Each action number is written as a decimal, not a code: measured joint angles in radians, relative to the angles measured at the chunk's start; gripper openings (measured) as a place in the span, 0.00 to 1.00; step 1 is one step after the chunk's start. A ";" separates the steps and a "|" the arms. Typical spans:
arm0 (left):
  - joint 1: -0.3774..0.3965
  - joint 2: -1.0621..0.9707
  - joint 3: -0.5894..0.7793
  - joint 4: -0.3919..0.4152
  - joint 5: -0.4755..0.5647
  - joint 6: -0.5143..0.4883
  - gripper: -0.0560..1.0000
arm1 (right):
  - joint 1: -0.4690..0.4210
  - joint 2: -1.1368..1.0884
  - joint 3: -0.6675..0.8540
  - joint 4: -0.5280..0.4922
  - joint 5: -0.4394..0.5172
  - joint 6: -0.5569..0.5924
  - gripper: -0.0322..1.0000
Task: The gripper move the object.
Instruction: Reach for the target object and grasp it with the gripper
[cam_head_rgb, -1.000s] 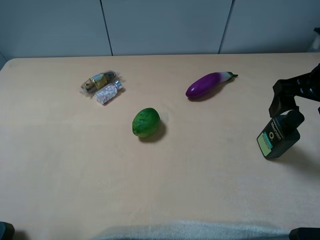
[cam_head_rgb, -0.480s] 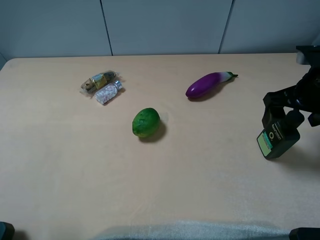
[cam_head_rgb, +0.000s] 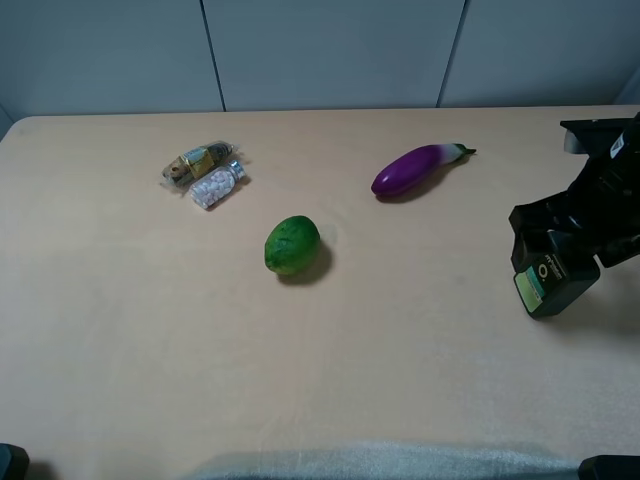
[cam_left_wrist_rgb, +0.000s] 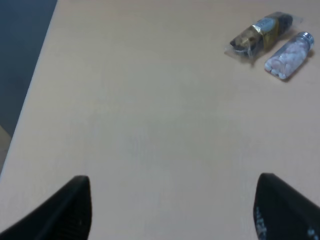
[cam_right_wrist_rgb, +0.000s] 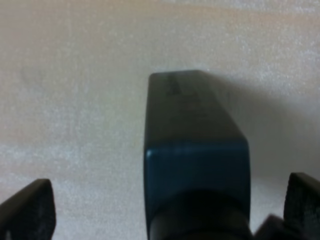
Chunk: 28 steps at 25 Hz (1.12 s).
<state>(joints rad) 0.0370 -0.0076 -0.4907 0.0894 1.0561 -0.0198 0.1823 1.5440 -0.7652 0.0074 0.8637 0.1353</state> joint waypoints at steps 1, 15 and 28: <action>0.000 0.000 0.000 0.000 0.000 0.000 0.75 | 0.000 0.006 0.000 0.000 -0.002 0.000 0.70; 0.000 0.000 0.000 0.000 0.000 0.000 0.75 | 0.000 0.056 0.030 0.000 -0.045 -0.001 0.70; 0.000 0.000 0.000 0.000 0.000 0.000 0.75 | 0.000 0.056 0.030 0.000 -0.052 -0.001 0.50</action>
<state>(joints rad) 0.0370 -0.0076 -0.4907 0.0897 1.0561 -0.0198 0.1823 1.5996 -0.7352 0.0074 0.8116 0.1344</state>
